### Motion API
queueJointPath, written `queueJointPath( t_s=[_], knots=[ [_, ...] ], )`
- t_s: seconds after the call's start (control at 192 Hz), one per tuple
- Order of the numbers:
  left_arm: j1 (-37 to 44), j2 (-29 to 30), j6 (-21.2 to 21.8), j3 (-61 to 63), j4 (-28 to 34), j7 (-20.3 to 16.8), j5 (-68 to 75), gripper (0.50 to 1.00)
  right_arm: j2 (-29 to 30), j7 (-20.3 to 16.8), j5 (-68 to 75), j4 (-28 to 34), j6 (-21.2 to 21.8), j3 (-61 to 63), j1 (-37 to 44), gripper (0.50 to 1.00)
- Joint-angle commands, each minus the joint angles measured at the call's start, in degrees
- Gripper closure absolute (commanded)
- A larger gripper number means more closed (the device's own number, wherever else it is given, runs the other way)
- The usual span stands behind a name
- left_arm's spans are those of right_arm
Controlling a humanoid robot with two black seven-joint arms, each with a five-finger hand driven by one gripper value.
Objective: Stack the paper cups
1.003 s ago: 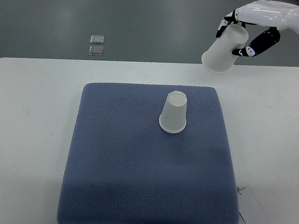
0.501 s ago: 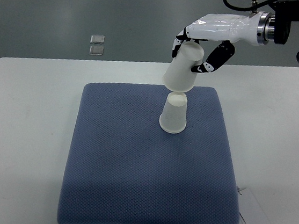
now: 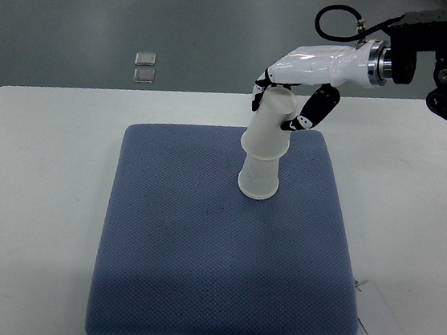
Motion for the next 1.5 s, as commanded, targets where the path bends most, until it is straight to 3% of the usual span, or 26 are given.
queueJointPath(
  t_s=[0.0,1.217,1.285,1.326,1.347,1.352,1.363,1.389,1.42,1.493],
  knots=[
    [-0.01,0.0,0.0,0.0,-0.03,0.0,0.0,0.5,0.28,-0.13,0.0,-0.01,-0.04,-0.35,-0.14,1.0],
    [0.08,0.0,0.0,0.0,-0.03,0.0,0.0,0.5,2.74,-0.92,-2.73,-2.65,-1.01,-0.79,-2.95,0.998],
    [-0.01,0.0,0.0,0.0,0.06,0.0,0.0,0.5,2.92,-0.92,-2.64,-2.91,-1.1,-0.7,-3.3,0.946],
    [-0.01,0.0,0.0,0.0,-0.03,0.0,0.0,0.5,3.36,-0.92,-2.55,-3.26,-2.15,-0.7,-3.66,0.887],
    [-0.01,0.0,0.0,0.0,0.06,0.0,0.0,0.5,3.62,-0.92,-2.55,-3.53,-2.94,-0.7,-4.01,0.834],
    [-0.01,0.0,0.0,0.0,-0.02,0.0,0.0,0.5,3.8,-0.92,-2.55,-3.7,-3.38,-0.7,-4.18,0.802],
    [-0.01,0.0,0.0,0.0,-0.03,0.0,0.0,0.5,3.8,-0.92,-2.55,-3.7,-3.38,-0.7,-4.18,0.801],
    [-0.01,0.0,0.0,0.0,-0.03,0.0,0.0,0.5,4.15,-0.92,-2.46,-4.05,-4.78,-0.7,-4.71,0.683],
    [-0.01,0.0,0.0,0.0,-0.03,0.0,0.0,0.5,4.41,-0.92,-2.38,-4.32,-5.84,-0.62,-5.06,0.599],
    [-0.01,0.0,0.0,0.0,-0.03,0.0,0.0,0.5,4.41,-0.92,-2.2,-4.76,-6.54,-0.62,-5.59,0.583]
  ],
)
